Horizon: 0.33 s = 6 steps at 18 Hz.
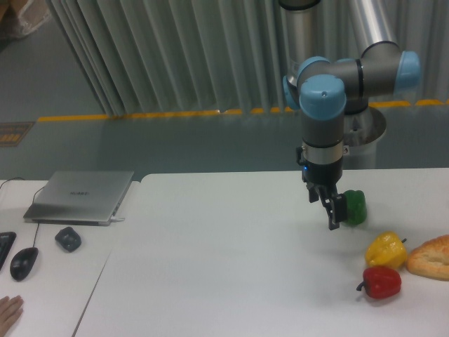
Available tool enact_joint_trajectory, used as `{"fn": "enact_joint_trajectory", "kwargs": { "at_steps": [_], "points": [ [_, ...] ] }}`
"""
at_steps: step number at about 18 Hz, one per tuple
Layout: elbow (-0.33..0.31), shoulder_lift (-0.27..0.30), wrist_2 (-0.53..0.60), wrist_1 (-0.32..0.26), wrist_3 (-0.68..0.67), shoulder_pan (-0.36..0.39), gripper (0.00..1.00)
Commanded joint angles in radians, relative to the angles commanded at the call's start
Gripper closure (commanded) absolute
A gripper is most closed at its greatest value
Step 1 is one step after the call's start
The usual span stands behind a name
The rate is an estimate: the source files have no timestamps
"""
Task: Place the yellow pepper in a basket
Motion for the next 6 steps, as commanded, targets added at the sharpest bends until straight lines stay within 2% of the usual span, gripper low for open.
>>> {"fn": "enact_joint_trajectory", "kwargs": {
  "at_steps": [6],
  "points": [
    [0.000,0.003,0.000,0.000,0.000,0.002,0.00]
  ]
}}
